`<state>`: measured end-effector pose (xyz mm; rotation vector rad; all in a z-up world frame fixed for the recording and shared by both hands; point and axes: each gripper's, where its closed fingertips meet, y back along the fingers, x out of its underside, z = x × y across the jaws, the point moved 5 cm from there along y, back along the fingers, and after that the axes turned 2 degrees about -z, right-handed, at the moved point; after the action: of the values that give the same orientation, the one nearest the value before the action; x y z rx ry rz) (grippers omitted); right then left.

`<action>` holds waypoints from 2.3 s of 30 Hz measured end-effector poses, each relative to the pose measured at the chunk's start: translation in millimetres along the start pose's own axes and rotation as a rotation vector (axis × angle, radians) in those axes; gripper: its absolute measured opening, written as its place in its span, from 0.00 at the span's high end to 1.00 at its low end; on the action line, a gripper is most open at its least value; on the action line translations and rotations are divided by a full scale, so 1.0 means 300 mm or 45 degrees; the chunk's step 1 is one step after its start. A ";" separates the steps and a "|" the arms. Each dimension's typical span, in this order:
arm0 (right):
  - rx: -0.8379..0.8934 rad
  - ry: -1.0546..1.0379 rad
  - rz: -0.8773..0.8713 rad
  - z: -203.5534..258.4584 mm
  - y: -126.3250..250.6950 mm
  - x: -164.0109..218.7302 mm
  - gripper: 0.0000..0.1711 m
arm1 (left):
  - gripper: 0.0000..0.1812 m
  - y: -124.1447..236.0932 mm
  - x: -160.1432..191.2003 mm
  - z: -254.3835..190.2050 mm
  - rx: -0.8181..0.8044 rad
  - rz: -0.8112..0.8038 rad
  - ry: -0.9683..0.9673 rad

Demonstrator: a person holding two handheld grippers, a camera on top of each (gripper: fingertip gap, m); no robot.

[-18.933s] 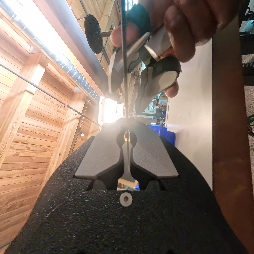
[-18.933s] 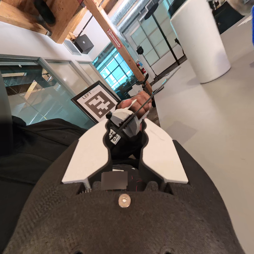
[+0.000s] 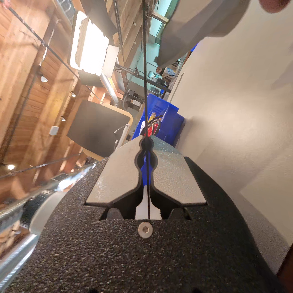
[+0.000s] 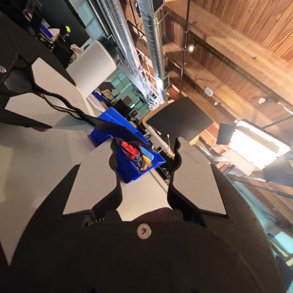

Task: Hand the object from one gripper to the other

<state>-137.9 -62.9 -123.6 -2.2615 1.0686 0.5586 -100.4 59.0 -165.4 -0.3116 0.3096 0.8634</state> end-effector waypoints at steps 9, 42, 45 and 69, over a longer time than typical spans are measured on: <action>-0.083 0.397 0.071 0.108 -0.022 0.028 0.81 | 0.98 0.012 -0.031 -0.013 -0.090 -0.072 -0.237; -0.747 -1.643 -0.354 0.003 -0.101 -0.050 0.99 | 0.77 0.002 -0.059 0.207 0.628 -0.915 1.978; -0.768 -1.706 -0.347 0.001 -0.105 -0.038 0.99 | 0.90 0.014 -0.051 0.214 0.575 -0.947 1.983; 0.145 -0.132 0.192 0.094 -0.133 -0.038 0.63 | 0.99 0.024 0.037 0.227 0.091 -0.599 2.356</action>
<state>-116.5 -17.5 -125.4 -2.0430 1.1939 0.6522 -89.8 97.6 -108.8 -1.0179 1.8734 -0.1493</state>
